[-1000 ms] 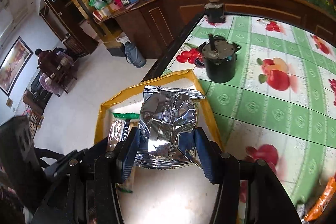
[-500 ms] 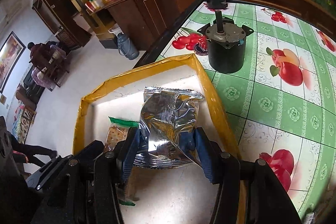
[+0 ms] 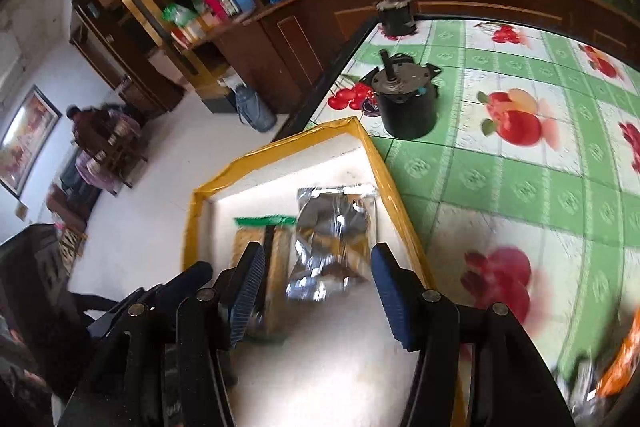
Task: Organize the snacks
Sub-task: 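Lower both packets into the white tray and open both grippers, then move both grippers back over the remaining snack pile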
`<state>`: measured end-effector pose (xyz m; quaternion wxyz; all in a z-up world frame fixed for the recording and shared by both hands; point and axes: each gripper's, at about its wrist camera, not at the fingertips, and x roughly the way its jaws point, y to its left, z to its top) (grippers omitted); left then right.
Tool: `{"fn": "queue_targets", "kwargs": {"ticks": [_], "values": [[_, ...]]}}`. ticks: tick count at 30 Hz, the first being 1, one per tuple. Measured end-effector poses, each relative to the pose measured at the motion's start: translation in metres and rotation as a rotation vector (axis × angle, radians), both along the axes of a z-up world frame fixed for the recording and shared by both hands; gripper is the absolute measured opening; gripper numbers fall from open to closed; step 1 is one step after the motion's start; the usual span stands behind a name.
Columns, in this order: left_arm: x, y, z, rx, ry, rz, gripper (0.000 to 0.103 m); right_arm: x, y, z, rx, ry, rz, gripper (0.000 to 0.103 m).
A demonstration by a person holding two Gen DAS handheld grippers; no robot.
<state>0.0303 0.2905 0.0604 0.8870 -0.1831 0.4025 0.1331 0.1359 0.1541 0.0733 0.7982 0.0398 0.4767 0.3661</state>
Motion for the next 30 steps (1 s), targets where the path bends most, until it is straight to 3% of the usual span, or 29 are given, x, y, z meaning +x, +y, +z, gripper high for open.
{"fn": "queue_targets", "kwargs": {"ticks": [6,13,16,18,22,25,30], "values": [[-0.040,-0.035,0.020,0.016,-0.069,-0.041,0.066,-0.049,-0.059,0.016,0.078,-0.044,0.011,0.060],[-0.088,-0.132,0.008,-0.004,-0.108,-0.225,0.068,-0.104,-0.167,0.013,0.151,-0.098,-0.048,0.060],[-0.100,-0.186,-0.009,0.004,-0.092,-0.355,0.068,-0.124,-0.227,0.009,0.147,-0.142,-0.143,0.061],[-0.102,-0.209,-0.019,0.011,-0.077,-0.415,0.068,-0.130,-0.257,0.010,0.157,-0.153,-0.181,0.067],[-0.099,-0.237,-0.039,0.051,-0.009,-0.456,0.068,-0.130,-0.310,0.009,0.069,-0.225,-0.333,0.073],[-0.102,-0.237,-0.038,0.060,-0.027,-0.446,0.075,-0.115,-0.324,-0.002,0.039,-0.192,-0.347,0.077],[-0.100,-0.233,-0.045,0.026,-0.009,-0.450,0.075,-0.085,-0.308,-0.018,-0.060,-0.180,-0.288,0.077]]}}
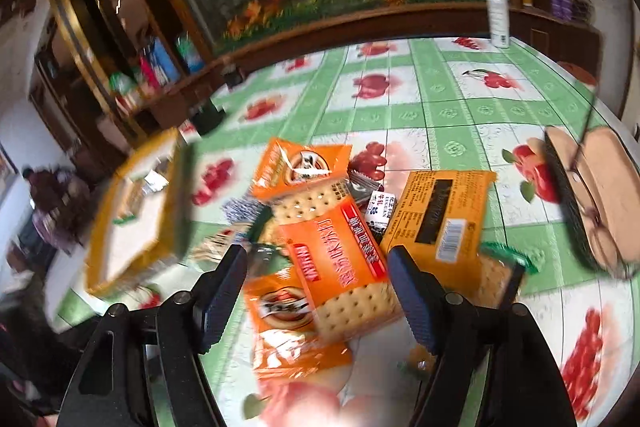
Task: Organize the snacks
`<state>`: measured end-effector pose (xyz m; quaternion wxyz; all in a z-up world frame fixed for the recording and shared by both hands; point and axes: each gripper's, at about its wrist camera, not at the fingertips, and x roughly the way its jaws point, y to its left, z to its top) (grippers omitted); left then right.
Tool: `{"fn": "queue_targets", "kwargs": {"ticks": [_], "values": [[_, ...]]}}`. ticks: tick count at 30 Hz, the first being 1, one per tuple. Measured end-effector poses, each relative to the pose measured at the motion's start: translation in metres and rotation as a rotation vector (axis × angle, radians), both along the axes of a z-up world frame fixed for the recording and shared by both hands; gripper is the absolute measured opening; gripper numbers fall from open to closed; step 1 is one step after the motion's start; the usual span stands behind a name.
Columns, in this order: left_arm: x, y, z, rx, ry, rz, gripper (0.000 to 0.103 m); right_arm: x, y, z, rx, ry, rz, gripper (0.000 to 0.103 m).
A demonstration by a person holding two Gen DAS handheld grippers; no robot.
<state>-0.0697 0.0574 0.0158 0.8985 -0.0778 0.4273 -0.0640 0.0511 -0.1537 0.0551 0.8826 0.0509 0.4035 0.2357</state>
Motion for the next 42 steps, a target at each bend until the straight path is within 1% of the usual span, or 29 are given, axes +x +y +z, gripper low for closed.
{"fn": "queue_targets", "kwargs": {"ticks": [3,5,7,8,11,13,17,19,22,25,27,30,34,35,37,39,40,41,42], "values": [[0.000,-0.002,0.000,-0.006,0.004,-0.030,0.075,0.010,0.008,-0.016,-0.076,0.009,0.031,0.077],[0.001,-0.004,-0.001,-0.005,0.013,-0.048,0.075,0.009,0.006,-0.029,-0.085,0.017,0.052,0.077],[0.002,-0.006,-0.002,-0.007,0.023,-0.063,0.075,0.005,0.007,-0.033,-0.091,-0.007,0.055,0.075],[0.002,-0.006,-0.002,-0.008,0.024,-0.060,0.075,0.004,0.006,-0.033,-0.094,-0.016,0.058,0.061],[0.010,-0.003,-0.001,-0.039,0.045,-0.056,0.075,0.003,-0.001,-0.033,-0.032,-0.012,0.069,0.058],[0.019,-0.002,0.007,-0.052,0.047,-0.046,0.075,0.003,-0.007,-0.032,0.009,0.001,0.067,0.058],[0.042,-0.008,0.033,-0.056,0.007,-0.060,0.075,0.003,-0.018,-0.026,0.119,0.028,0.054,0.058],[0.065,-0.012,0.042,-0.061,-0.005,-0.064,0.076,0.002,-0.024,-0.023,0.152,0.026,0.041,0.058],[0.099,-0.019,0.038,-0.072,0.019,-0.076,0.076,0.002,-0.028,-0.021,0.178,0.029,0.019,0.058],[0.129,-0.021,0.020,-0.093,0.094,-0.079,0.076,0.004,-0.036,-0.022,0.207,0.042,-0.005,0.058],[0.129,-0.026,0.019,-0.059,0.076,-0.073,0.075,0.005,-0.041,-0.022,0.218,0.043,-0.011,0.058],[0.114,-0.037,0.018,-0.072,0.090,-0.137,0.075,0.008,-0.046,-0.023,0.230,0.056,-0.026,0.058],[0.075,-0.059,0.019,-0.099,0.126,-0.273,0.075,0.007,-0.044,-0.023,0.269,0.079,0.004,0.058],[0.070,-0.061,0.019,-0.096,0.124,-0.283,0.076,0.006,-0.043,-0.022,0.270,0.075,0.010,0.058],[0.066,-0.061,0.024,-0.050,0.093,-0.243,0.077,0.004,-0.042,-0.020,0.272,0.064,0.015,0.058],[0.075,-0.057,0.024,-0.025,0.088,-0.192,0.080,0.003,-0.042,-0.019,0.280,0.066,0.017,0.058],[0.083,-0.056,0.022,-0.028,0.106,-0.163,0.080,0.003,-0.042,-0.019,0.281,0.068,0.019,0.058],[0.088,-0.055,0.019,-0.038,0.117,-0.155,0.080,0.003,-0.042,-0.019,0.280,0.067,0.018,0.058],[0.093,-0.060,0.016,-0.053,0.129,-0.167,0.080,0.002,-0.042,-0.019,0.276,0.062,0.015,0.058]]}}
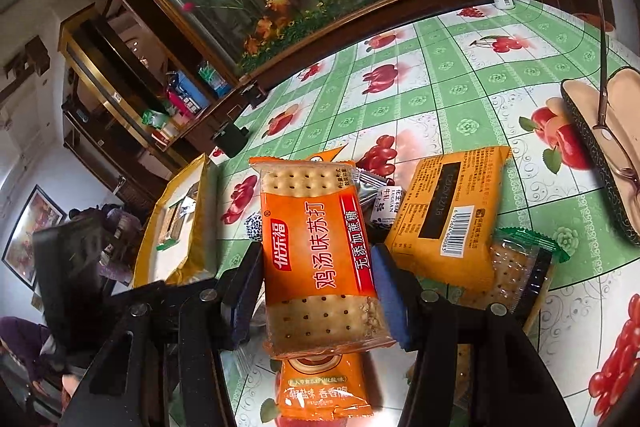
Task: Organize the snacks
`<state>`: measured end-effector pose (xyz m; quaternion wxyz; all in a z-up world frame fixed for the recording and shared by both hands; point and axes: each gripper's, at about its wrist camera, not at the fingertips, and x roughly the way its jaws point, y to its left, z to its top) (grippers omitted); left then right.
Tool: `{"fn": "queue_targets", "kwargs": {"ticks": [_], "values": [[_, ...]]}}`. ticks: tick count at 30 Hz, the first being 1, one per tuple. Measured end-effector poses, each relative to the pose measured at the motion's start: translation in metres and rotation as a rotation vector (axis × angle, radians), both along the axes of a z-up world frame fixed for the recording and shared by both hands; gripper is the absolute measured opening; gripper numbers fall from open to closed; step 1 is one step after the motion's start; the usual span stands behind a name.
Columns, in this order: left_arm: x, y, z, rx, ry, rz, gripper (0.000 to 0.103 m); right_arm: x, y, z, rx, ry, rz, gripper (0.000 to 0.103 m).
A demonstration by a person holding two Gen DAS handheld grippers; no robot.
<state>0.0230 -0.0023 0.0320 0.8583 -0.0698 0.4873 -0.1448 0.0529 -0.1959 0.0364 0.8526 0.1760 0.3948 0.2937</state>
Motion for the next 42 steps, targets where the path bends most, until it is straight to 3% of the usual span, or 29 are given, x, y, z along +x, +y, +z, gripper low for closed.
{"fn": "queue_targets", "kwargs": {"ticks": [3,6,9,18,27,36,42], "values": [[0.007,-0.014,-0.010,0.049,0.006,-0.005,0.079,0.000,0.000,0.001,-0.009,-0.013,-0.010,0.058],[0.007,-0.021,-0.016,0.118,-0.011,0.023,0.062,0.001,0.000,0.000,-0.016,-0.010,-0.008,0.058],[0.005,-0.017,-0.016,0.103,-0.019,0.049,0.056,0.001,0.002,-0.001,-0.019,-0.004,0.002,0.058],[-0.026,-0.001,-0.010,0.099,-0.048,0.134,0.055,-0.013,0.023,0.002,-0.097,-0.062,0.052,0.058],[-0.045,0.019,0.002,0.091,-0.084,0.214,0.055,-0.039,0.046,0.009,-0.225,-0.212,0.068,0.058],[-0.055,0.027,0.012,0.071,-0.119,0.215,0.055,-0.034,0.037,0.010,-0.154,-0.182,0.072,0.058],[-0.061,0.054,0.023,0.024,-0.151,0.229,0.055,-0.032,0.034,0.011,-0.147,-0.187,0.053,0.058]]}}
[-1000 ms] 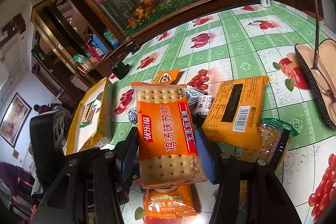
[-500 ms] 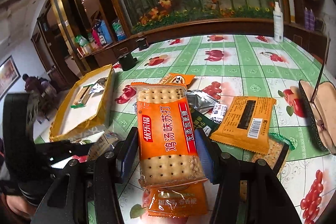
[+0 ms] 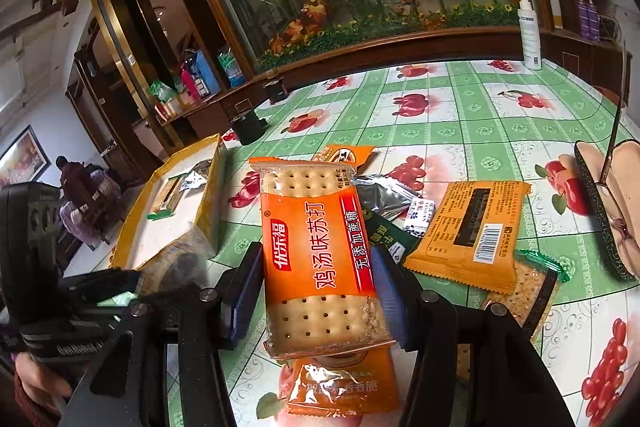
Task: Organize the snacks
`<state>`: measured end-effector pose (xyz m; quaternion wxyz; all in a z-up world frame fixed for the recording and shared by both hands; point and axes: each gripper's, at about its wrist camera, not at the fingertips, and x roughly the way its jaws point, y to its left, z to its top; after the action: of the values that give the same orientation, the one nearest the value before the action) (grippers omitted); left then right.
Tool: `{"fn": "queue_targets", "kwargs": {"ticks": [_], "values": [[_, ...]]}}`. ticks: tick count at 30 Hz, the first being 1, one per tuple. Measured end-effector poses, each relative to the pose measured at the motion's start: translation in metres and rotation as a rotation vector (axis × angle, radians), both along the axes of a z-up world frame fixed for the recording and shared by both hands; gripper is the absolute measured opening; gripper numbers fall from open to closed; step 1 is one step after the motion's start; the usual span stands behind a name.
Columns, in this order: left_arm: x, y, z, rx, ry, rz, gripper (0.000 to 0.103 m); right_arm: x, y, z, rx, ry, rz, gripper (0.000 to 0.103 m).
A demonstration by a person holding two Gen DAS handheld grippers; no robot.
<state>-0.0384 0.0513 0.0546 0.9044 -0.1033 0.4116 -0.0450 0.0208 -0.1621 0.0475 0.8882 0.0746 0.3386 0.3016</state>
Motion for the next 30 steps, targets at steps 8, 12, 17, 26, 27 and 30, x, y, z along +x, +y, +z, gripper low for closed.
{"fn": "queue_targets", "kwargs": {"ticks": [8,12,17,26,27,30], "values": [[-0.021,0.055,0.015,-0.033,-0.073,0.077,0.055,-0.003,0.009,0.002,-0.018,-0.010,-0.028,0.058],[-0.028,0.085,0.020,-0.045,-0.098,0.144,0.055,-0.008,0.032,0.009,0.015,0.016,0.021,0.058],[-0.028,0.118,0.017,-0.056,-0.115,0.224,0.055,-0.015,0.083,0.022,0.034,0.035,0.132,0.059],[-0.013,0.172,0.000,-0.058,-0.125,0.382,0.055,-0.001,0.172,0.033,0.061,0.078,0.217,0.059],[-0.011,0.173,-0.002,-0.058,-0.126,0.387,0.055,0.003,0.181,0.030,0.070,0.098,0.224,0.059],[-0.007,0.177,-0.010,-0.039,-0.122,0.397,0.055,0.012,0.203,0.022,0.087,0.148,0.237,0.059]]}}
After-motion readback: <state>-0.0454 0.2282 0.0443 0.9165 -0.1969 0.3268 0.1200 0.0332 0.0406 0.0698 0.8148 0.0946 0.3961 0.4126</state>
